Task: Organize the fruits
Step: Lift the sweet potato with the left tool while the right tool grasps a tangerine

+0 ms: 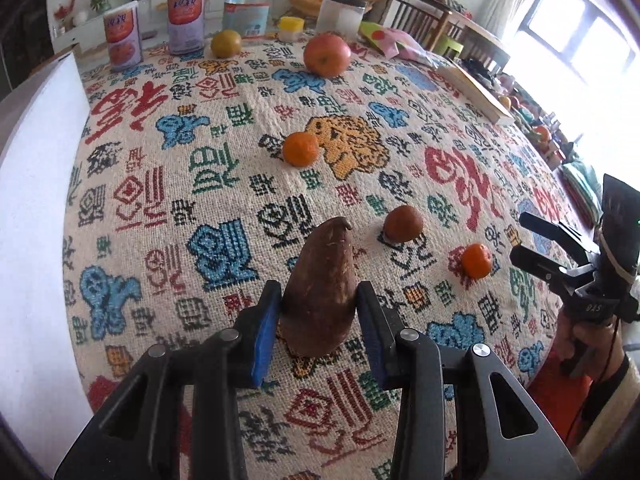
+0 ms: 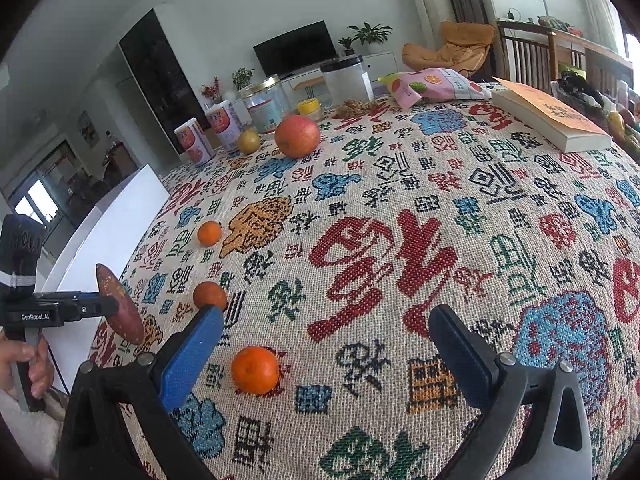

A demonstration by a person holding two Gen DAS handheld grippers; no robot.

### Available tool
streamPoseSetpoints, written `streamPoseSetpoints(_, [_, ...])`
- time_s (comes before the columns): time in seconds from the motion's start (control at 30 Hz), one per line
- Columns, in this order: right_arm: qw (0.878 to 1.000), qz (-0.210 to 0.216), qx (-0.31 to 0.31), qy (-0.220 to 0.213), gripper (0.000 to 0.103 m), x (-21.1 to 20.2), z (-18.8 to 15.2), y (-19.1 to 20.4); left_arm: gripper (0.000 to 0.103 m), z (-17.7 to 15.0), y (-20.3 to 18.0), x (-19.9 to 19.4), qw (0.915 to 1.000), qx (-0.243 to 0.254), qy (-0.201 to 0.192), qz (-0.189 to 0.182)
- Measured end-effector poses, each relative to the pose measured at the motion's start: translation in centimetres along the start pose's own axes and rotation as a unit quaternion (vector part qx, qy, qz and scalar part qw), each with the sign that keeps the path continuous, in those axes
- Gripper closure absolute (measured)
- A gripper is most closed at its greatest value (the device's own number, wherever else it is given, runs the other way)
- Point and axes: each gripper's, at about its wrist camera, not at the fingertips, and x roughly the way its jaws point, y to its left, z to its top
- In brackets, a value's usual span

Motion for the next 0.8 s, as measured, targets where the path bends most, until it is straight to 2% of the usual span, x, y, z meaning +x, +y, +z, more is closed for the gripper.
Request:
streamPoseSetpoints(0.07, [0.999,-0.013,-0.031,0.027,0.002,0.6,-0.5,1.5,0.063,0.3,-0.9,0.6,0.9995,0.023,-0.004,0.022])
streamPoseSetpoints(0.17, [0.998,-0.026,-0.040,0.031,0.002,0.8,-0.9,2.0,0.059,0.3,-1.5,2.3,0.9978,0.049,0.000,0.045])
streamPoseSetpoints(0.27, [0.998,-0.027,-0.031,0.037,0.005,0.9,-1.1,1.5,0.060,0.3,-1.1,3.8,0.9982,0.043,0.013,0.039])
streamPoseSetpoints(0.33, [0.998,-0.021,-0.032,0.046,0.012,1.0,-1.1,1.4,0.060,0.2,-0.7,4.2,0.9986,0.034,0.013,0.038])
streamPoseSetpoints(0.4, [0.998,-0.015,-0.042,0.053,0.015,1.2,-1.2,1.7,0.061,0.1,-0.4,4.1,0.9990,0.028,0.006,0.033])
streamPoseSetpoints(0.47, [0.997,-0.011,-0.053,0.061,0.021,1.5,-1.2,2.2,0.061,-0.1,-0.5,3.8,0.9990,0.026,0.003,0.035])
streamPoseSetpoints(0.5, [0.996,-0.010,-0.057,0.068,0.027,1.9,-1.2,2.5,0.061,-0.3,-0.4,3.6,0.9991,0.024,0.000,0.036])
streamPoseSetpoints(0.57, [0.995,-0.009,-0.063,0.078,0.029,2.6,-1.2,3.0,0.062,-0.8,-0.3,2.8,0.9995,0.014,-0.008,0.026])
streamPoseSetpoints(0.6, [0.994,-0.008,-0.067,0.082,0.033,3.0,-1.3,3.3,0.062,-1.1,-0.2,2.2,0.9997,0.006,-0.012,0.018])
streamPoseSetpoints(0.67, [0.993,-0.007,-0.074,0.086,0.048,3.4,-1.5,3.8,0.062,-1.8,0.1,0.8,0.9997,-0.015,-0.020,-0.003])
streamPoseSetpoints(0.73, [0.993,-0.014,-0.080,0.089,0.071,3.8,-1.6,4.3,0.062,-2.6,0.3,-0.9,0.9987,-0.035,-0.028,-0.025])
streamPoseSetpoints(0.8, [0.993,-0.014,-0.082,0.089,0.072,3.7,-1.6,4.7,0.062,-3.5,0.5,-3.1,0.9967,-0.053,-0.036,-0.049])
